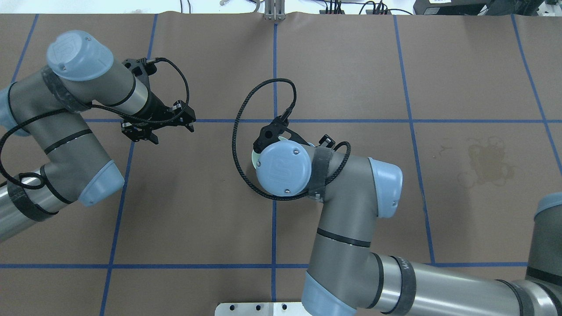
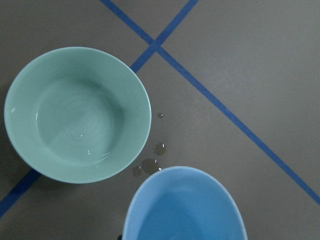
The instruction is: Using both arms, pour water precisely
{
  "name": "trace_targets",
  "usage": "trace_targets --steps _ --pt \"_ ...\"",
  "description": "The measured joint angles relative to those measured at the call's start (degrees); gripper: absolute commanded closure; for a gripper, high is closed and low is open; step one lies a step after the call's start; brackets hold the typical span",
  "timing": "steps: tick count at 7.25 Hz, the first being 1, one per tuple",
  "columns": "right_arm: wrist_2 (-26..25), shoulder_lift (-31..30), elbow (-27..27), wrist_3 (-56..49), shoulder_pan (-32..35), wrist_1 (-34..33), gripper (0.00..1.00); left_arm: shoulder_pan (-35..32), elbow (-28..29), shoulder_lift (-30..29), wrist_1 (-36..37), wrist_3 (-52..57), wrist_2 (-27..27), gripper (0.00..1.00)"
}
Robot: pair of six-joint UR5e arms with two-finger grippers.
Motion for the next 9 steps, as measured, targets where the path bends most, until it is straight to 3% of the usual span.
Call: trace_targets --steps 2,4,9 --pt "-4.2 6.71 -8.06 -3.81 -0.54 -8.15 1.0 -2.22 -0.73 4.04 -0.11 4.81 -1.51 0.01" --pt "-8.89 9.6 -14.67 -5.35 -1.89 -11.12 1.0 -6.69 -0.97 8.11 -0.07 11.6 -5.53 0.01" --pt "-16.71 16.42 -23.46 -6.4 -3.97 -18.34 1.0 -11.18 -0.01 9.81 0.45 15.94 -9.48 0.01"
